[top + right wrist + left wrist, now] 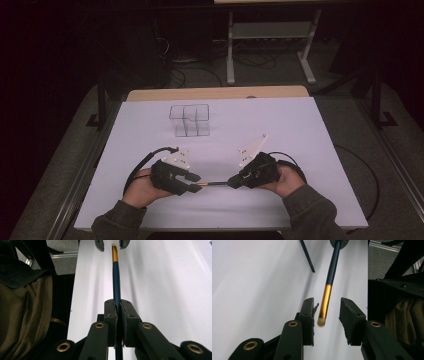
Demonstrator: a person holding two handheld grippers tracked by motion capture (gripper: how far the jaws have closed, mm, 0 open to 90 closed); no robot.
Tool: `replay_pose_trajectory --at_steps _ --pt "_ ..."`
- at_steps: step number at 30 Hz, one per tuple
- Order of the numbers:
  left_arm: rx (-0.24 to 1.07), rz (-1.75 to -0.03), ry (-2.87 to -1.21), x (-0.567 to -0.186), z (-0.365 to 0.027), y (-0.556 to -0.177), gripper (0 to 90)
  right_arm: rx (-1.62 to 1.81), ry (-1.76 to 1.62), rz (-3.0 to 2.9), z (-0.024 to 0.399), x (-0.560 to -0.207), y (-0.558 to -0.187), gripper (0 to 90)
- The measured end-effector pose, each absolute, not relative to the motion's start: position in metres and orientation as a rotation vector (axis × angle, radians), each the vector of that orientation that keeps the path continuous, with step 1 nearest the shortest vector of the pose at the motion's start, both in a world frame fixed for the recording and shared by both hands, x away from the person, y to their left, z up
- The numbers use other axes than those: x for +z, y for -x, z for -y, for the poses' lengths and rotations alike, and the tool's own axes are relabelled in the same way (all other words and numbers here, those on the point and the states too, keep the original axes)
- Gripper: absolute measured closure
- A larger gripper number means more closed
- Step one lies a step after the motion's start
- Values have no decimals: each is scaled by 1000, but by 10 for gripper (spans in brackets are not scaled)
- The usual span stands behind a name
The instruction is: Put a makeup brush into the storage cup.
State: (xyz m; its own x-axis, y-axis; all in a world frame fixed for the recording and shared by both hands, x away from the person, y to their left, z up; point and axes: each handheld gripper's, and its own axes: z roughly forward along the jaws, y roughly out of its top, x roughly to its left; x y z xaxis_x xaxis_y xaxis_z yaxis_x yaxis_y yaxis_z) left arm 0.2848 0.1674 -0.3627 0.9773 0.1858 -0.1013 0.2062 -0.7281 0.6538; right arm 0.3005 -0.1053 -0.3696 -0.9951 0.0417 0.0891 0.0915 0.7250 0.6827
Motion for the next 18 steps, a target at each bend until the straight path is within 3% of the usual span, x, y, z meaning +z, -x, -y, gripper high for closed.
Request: replay_pose_trajectory --at_steps 6,18 --pt "-45 -278 -2432 -367 -164 -286 644 -1148 124 2852 109 -371 -301 835" --pt "-91 -249 -2454 -371 -164 -287 773 -1140 81 2856 104 -373 -299 835"
